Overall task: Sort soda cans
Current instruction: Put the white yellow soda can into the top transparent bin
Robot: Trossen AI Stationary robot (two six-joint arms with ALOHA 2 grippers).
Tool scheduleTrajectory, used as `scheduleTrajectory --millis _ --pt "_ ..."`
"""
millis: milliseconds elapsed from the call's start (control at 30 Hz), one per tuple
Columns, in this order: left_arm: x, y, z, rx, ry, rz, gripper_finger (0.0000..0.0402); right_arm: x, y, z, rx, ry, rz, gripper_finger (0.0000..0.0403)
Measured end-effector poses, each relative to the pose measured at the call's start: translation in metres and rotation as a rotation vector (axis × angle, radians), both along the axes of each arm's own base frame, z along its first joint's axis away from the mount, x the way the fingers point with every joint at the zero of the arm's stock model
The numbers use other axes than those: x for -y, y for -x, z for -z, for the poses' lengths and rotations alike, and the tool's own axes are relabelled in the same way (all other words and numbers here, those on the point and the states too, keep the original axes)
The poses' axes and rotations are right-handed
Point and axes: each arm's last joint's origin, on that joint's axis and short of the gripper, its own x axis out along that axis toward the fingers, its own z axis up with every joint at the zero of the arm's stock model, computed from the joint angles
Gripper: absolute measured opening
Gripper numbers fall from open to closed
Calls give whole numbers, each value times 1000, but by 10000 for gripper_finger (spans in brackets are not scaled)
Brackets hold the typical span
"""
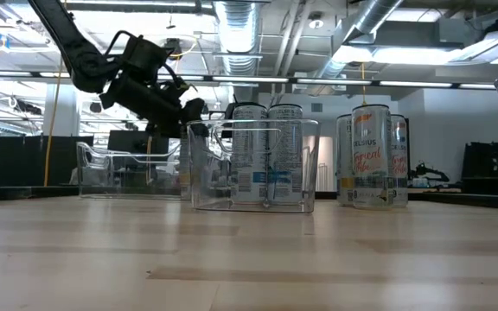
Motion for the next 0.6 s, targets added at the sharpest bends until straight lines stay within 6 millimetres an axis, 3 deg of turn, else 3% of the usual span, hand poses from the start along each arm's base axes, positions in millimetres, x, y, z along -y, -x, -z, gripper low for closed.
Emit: scheduleTrajectory --millis 467,600 --pt "1 2 -3 -7 -7 18 339 13 5 12 -149 -13 17 397" --pt "2 5 -13 11 -43 6 361 17 7 16 -192 -23 32 397"
